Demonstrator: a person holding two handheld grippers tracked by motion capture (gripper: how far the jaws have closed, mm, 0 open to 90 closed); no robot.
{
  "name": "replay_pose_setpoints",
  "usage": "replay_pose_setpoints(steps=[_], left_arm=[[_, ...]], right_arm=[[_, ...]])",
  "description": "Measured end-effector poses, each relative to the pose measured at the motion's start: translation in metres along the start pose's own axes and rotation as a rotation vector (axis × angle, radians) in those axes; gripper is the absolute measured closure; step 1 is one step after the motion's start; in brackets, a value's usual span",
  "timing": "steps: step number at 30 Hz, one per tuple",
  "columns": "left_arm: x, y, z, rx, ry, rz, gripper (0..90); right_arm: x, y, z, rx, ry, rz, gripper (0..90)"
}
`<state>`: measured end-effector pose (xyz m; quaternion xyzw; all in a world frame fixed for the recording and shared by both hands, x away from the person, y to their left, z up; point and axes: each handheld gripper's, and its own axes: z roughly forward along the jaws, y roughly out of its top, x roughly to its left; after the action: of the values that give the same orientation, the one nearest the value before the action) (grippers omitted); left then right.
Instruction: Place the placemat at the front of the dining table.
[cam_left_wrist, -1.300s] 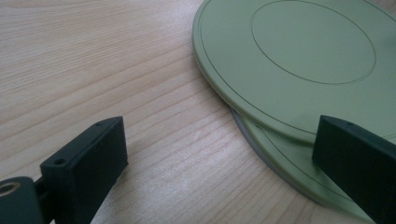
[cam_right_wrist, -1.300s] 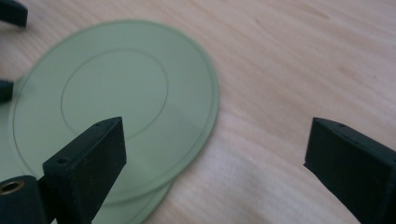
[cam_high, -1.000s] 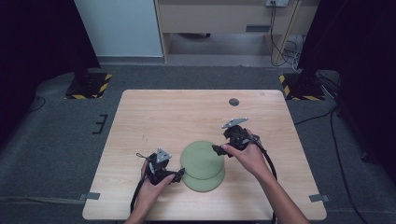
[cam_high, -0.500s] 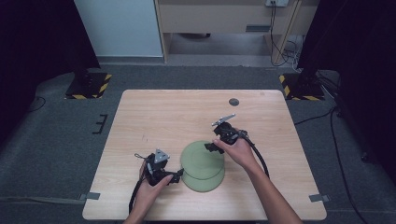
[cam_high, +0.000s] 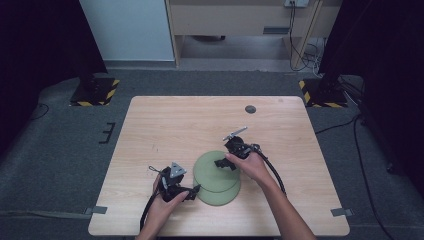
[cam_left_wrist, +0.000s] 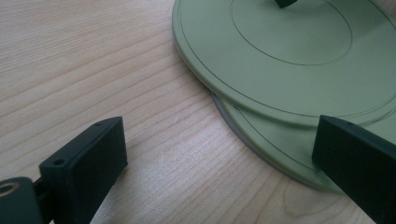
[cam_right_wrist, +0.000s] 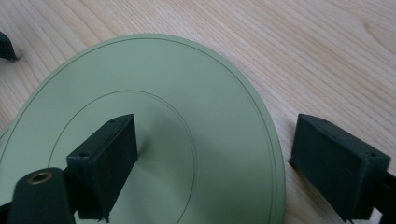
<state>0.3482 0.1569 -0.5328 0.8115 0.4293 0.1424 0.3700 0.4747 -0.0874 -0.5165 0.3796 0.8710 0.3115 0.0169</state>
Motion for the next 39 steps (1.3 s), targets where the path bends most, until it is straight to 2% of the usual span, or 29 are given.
replay_pose_setpoints(steps=[6, 8, 12, 22, 30, 32, 36, 39], left_arm=[[-0.002, 0.0, 0.003, -0.001, 0.0, 0.001, 1.1], [-0.002, 0.001, 0.004, -0.003, 0.004, -0.005, 0.3], [-0.004, 0.002, 0.006, -0.007, 0.023, -0.002, 0.2], [-0.003, 0.003, 0.007, 0.001, 0.013, -0.017, 0.0], [-0.003, 0.003, 0.007, 0.004, 0.016, -0.016, 0.0], [-0.003, 0.003, 0.007, 0.005, 0.016, -0.017, 0.0], [-0.003, 0.003, 0.007, 0.006, 0.017, -0.018, 0.0], [-0.003, 0.003, 0.007, 0.007, 0.016, -0.019, 0.0]], right_arm=[[0.003, 0.0, 0.0, 0.008, 0.03, -0.005, 17.1], [0.004, 0.0, 0.0, 0.008, 0.027, -0.014, 17.0], [0.005, 0.001, -0.001, 0.008, 0.029, -0.001, 17.8], [0.015, 0.01, -0.022, -0.032, 0.016, -0.016, 21.9], [0.022, 0.012, -0.038, -0.067, 0.033, -0.044, 38.9], [0.025, 0.011, -0.04, -0.06, 0.046, -0.075, 44.6], [0.025, 0.009, -0.039, -0.032, 0.044, -0.097, 49.7], [0.021, 0.008, -0.039, -0.019, 0.022, -0.118, 58.0]])
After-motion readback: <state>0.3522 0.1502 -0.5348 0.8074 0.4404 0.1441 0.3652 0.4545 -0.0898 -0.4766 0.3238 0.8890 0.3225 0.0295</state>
